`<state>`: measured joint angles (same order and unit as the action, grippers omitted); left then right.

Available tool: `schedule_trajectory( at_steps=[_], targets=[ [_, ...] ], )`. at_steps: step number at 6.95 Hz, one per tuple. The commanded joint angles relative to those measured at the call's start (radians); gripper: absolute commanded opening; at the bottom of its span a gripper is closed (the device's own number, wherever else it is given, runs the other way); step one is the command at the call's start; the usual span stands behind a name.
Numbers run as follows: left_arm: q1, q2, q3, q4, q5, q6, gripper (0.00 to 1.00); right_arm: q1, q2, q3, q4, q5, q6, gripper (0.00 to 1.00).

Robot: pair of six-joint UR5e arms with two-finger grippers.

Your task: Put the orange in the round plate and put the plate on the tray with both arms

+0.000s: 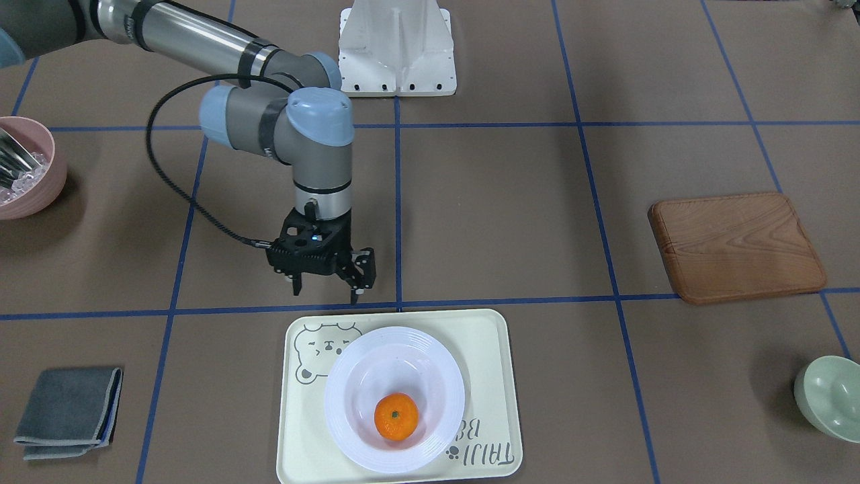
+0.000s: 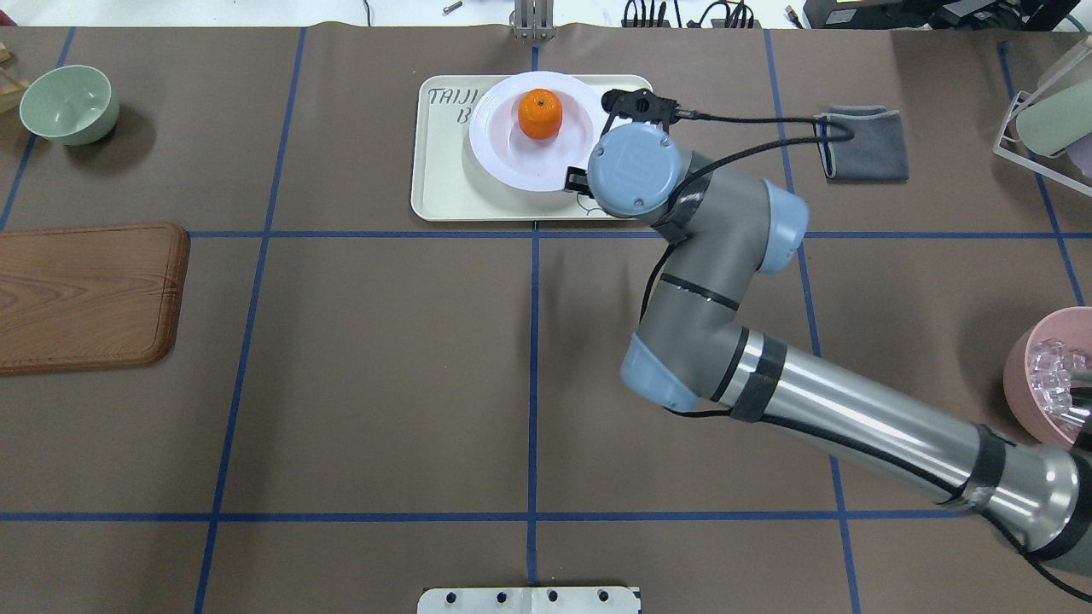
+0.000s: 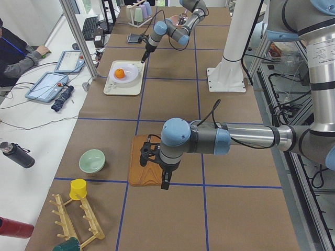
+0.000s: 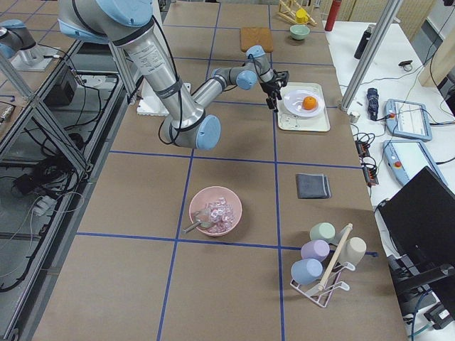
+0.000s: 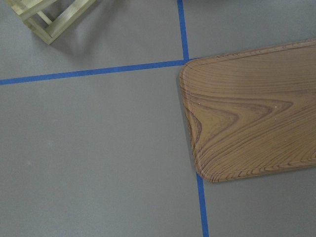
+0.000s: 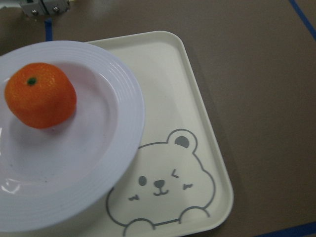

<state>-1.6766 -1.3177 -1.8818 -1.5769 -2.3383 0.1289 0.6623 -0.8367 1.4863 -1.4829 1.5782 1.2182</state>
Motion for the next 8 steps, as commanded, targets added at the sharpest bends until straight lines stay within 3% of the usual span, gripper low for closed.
schedule_trajectory(
  at_steps=[1,4,5,8],
  targets=[
    [0.001,0.000,0.018,0.003,0.001,-0.003,0.99,0.239,-0.121,0.147,-0.167,0.295,-0.493,1.00],
    [0.046,-0.044,0.033,0.027,0.007,-0.109,0.99,0.584,-0.301,0.219,-0.267,0.582,-0.999,1.00],
    [0.076,-0.104,0.077,0.064,0.007,-0.106,0.99,0.658,-0.377,0.247,-0.270,0.595,-1.098,1.00],
    [0.097,-0.291,0.195,0.179,0.011,0.001,0.99,0.755,-0.444,0.217,-0.374,0.603,-1.261,1.00]
  ],
)
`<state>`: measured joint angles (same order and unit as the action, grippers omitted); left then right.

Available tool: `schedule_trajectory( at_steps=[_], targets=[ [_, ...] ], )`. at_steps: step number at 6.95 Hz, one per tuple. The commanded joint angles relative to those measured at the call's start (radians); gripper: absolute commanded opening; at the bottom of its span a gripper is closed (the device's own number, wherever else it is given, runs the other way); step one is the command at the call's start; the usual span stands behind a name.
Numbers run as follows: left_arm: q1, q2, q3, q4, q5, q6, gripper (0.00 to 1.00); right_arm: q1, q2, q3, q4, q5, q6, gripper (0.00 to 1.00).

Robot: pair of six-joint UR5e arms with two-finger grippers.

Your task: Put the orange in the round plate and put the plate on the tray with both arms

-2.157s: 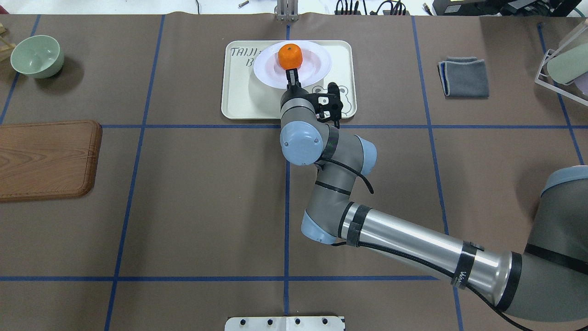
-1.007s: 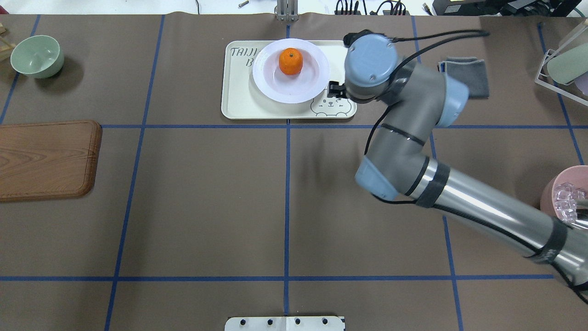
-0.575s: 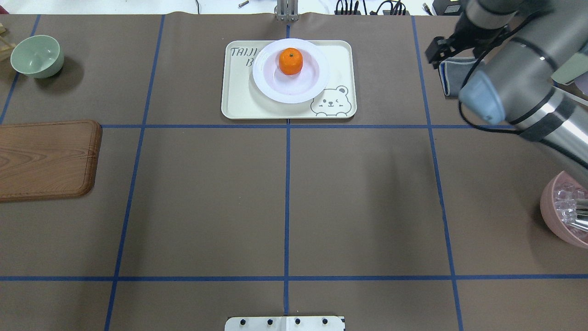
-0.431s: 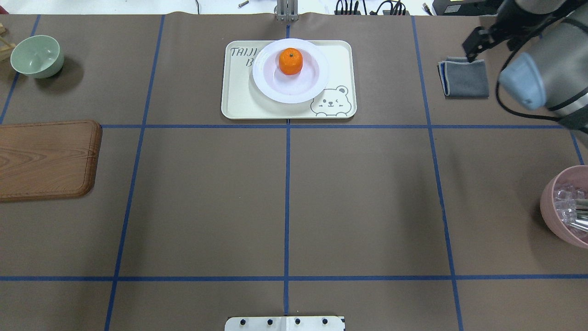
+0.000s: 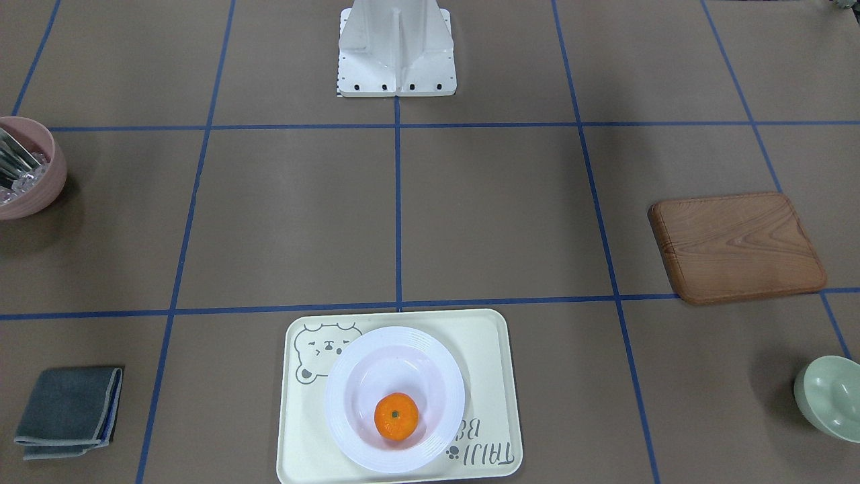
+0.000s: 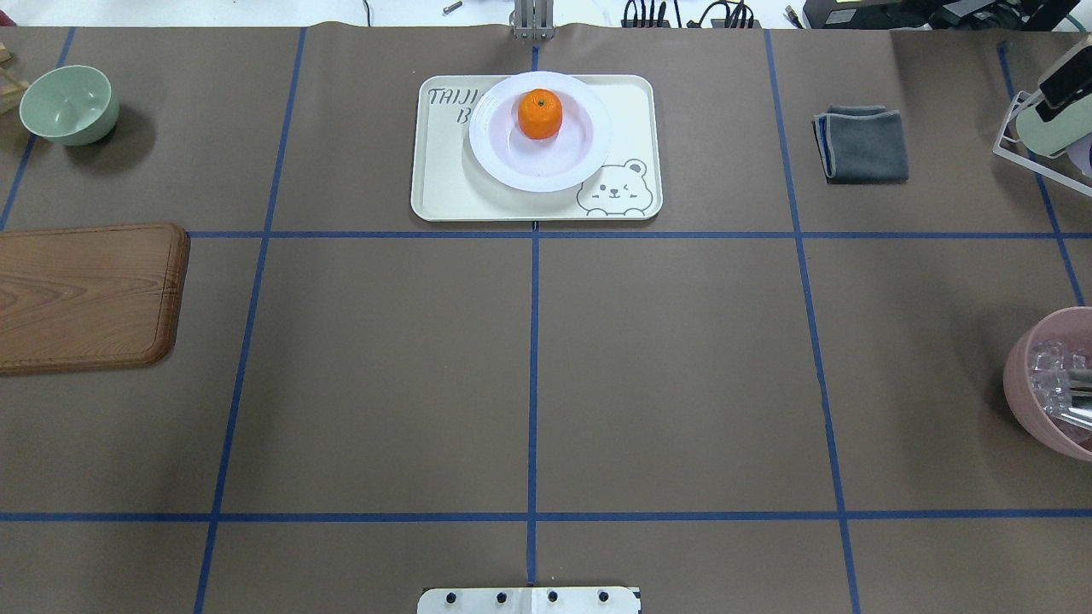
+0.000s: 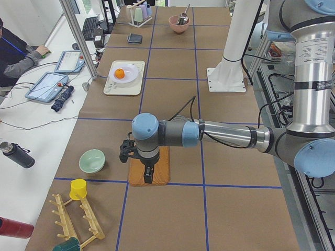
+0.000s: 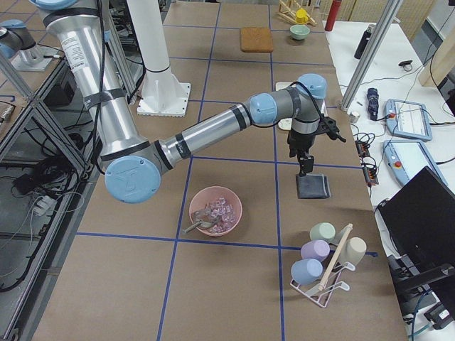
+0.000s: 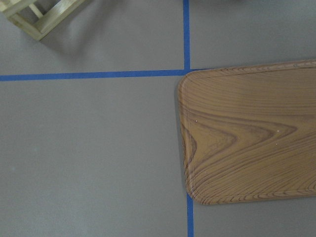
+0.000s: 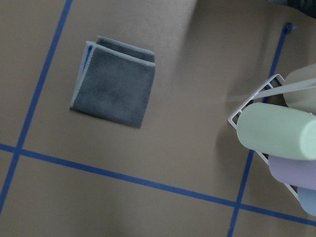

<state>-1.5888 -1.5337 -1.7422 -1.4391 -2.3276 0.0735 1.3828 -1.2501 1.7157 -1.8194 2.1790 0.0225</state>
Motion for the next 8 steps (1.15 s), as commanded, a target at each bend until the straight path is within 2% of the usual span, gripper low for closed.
schedule_trajectory(
  at_steps=[1,2,3,4,8],
  targets=[
    [0.009,-0.110,0.094,0.049,0.002,0.099,0.99,0.042,-0.078,-0.011,-0.029,0.025,-0.076,1.00],
    [0.007,-0.121,0.108,0.049,0.002,0.112,0.99,0.048,-0.148,-0.001,-0.024,0.037,-0.079,1.00],
    [0.004,-0.118,0.101,0.049,0.002,0.112,0.99,0.048,-0.220,-0.002,0.064,0.054,-0.081,1.00],
    [0.001,-0.108,0.098,0.048,0.002,0.112,0.99,0.050,-0.251,-0.007,0.140,0.108,-0.075,1.00],
    [-0.020,-0.066,0.093,0.025,-0.004,0.103,0.99,0.054,-0.255,-0.008,0.137,0.110,-0.078,1.00]
  ],
)
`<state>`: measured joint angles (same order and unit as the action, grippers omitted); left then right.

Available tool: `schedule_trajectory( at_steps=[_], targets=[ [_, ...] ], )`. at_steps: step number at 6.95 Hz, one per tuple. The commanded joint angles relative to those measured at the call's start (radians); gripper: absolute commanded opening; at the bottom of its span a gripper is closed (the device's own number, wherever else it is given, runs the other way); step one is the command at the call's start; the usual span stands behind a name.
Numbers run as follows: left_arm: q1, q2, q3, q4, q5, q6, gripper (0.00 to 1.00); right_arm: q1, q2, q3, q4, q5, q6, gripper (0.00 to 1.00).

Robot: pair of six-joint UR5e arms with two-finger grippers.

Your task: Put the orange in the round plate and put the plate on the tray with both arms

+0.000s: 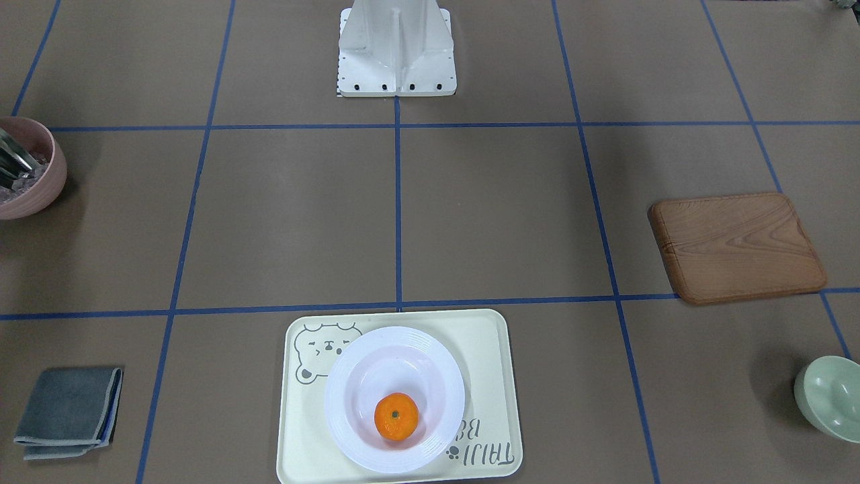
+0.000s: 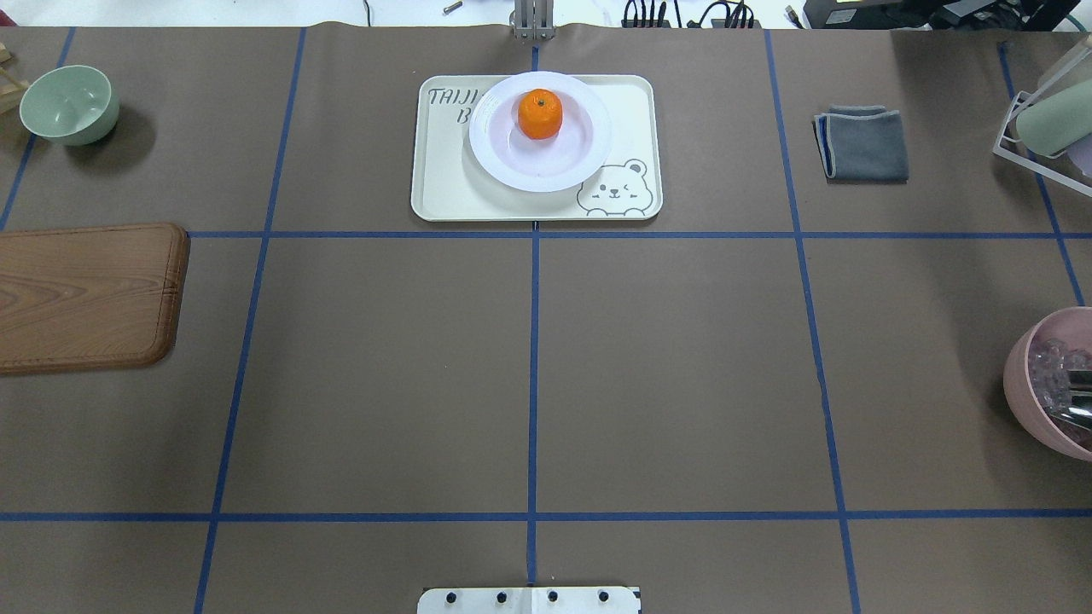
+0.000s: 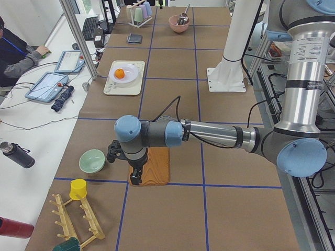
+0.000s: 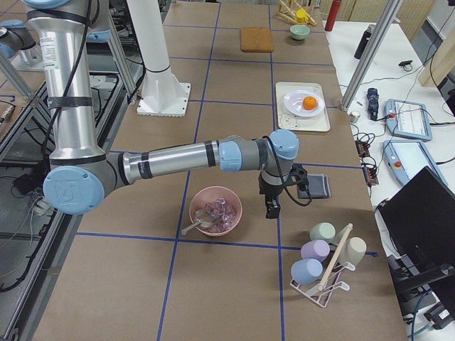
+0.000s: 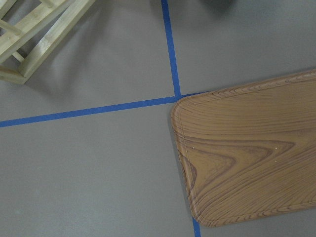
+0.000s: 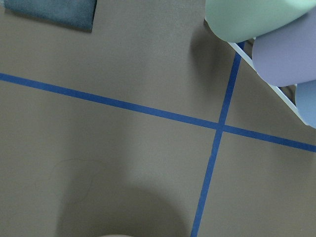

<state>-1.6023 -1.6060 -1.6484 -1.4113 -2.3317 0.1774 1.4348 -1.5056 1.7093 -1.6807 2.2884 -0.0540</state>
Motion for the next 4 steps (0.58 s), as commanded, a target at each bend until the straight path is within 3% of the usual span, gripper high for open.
schedule_trajectory(
  at_steps=[1,4],
  targets=[
    [-0.040,0.009,0.013,-0.005,-0.002,-0.002,0.99,0.010,-0.007,0.006,0.003,-0.003,-0.001,1.00],
    [-0.054,0.009,-0.011,-0.003,0.002,0.001,0.99,0.051,-0.011,0.029,-0.004,-0.024,0.000,1.00]
  ],
)
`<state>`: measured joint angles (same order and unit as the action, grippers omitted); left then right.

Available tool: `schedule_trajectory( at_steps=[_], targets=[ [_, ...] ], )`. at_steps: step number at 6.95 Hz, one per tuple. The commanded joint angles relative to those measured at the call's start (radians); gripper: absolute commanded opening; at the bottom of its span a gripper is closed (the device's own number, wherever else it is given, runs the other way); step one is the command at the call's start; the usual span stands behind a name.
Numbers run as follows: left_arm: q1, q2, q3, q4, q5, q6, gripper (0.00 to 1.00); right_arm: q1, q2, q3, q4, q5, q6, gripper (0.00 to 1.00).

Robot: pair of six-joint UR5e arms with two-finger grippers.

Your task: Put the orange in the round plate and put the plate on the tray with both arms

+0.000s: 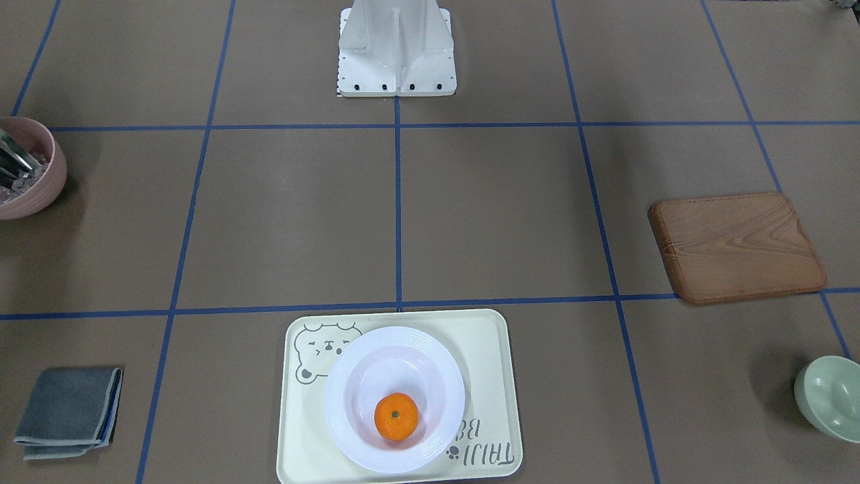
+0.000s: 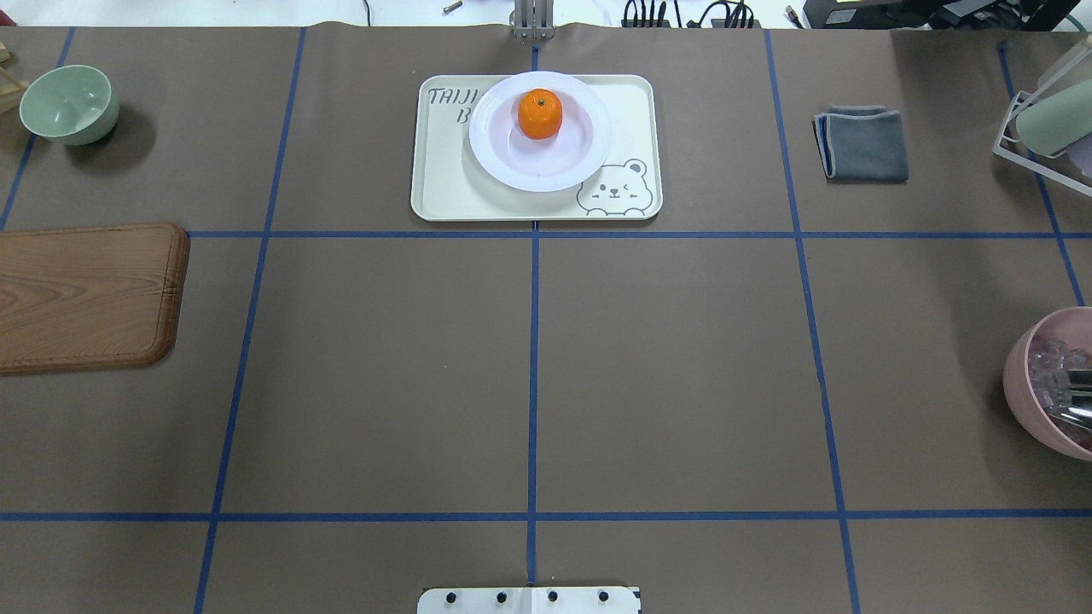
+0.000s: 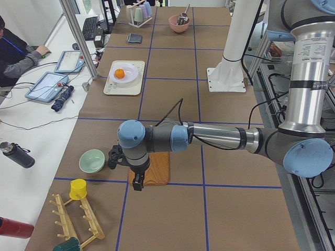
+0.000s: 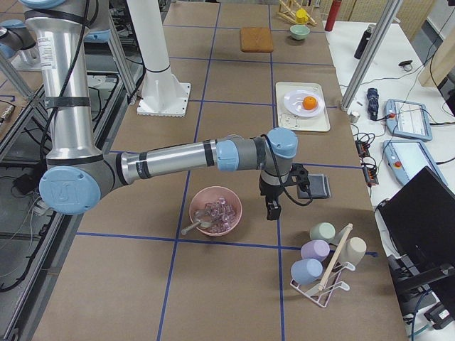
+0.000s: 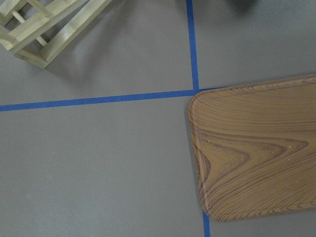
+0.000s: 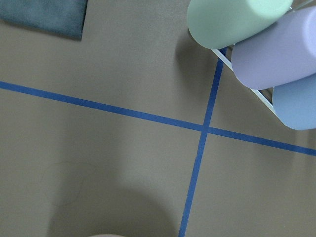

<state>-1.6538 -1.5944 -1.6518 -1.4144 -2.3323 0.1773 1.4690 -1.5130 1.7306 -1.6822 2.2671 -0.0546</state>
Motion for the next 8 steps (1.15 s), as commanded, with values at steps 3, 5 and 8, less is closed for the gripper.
schedule_trajectory(
  at_steps=[3,5,8],
  targets=[
    [-0.003,0.002,-0.013,0.002,0.005,0.002,0.99,0.017,-0.027,0.012,-0.010,0.002,0.001,1.00],
    [-0.003,0.017,-0.016,0.002,0.005,0.001,0.99,0.022,-0.062,0.018,-0.001,-0.004,-0.002,1.00],
    [-0.003,0.017,-0.016,0.003,0.005,-0.001,0.99,0.036,-0.068,0.058,0.002,-0.003,-0.014,1.00]
  ],
)
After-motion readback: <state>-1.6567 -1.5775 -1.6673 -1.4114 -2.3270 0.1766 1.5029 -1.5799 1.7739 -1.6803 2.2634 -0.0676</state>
